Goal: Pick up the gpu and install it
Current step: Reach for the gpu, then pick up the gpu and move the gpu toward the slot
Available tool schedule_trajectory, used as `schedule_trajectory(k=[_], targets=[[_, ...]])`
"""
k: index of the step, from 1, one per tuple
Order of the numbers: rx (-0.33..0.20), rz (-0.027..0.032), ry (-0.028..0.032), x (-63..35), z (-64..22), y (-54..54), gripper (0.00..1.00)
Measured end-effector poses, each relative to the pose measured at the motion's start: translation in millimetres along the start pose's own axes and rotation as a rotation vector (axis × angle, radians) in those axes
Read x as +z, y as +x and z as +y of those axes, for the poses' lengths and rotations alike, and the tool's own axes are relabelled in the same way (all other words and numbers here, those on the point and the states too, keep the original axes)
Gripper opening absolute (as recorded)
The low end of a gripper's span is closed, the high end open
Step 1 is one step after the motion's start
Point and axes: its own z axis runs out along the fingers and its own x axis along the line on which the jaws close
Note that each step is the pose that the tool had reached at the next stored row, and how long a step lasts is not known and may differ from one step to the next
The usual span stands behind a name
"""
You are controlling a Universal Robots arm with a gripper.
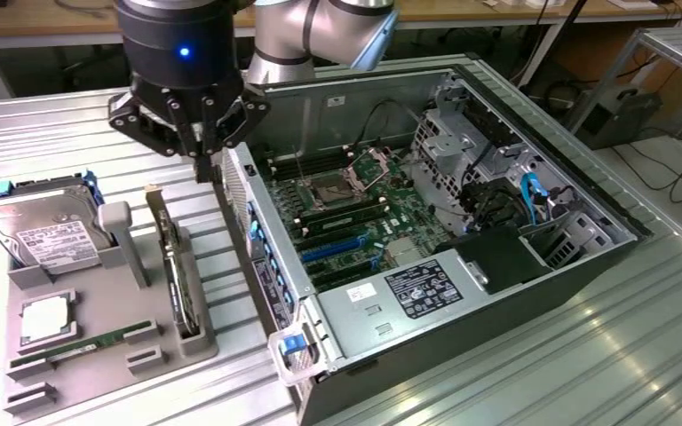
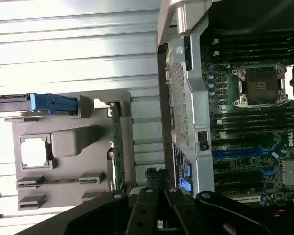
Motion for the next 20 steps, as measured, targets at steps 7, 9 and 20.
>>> schedule_trajectory(k=[7, 9, 20], targets=[[0.000, 0.0005, 0.0006, 10.4, -6.3, 27.5, 0.11], [0.000, 0.0010, 0.0008, 13.6, -8.3, 34.0, 0.11], [0.000, 0.0054, 0.0036, 21.4, -14.8, 48.5, 0.11]])
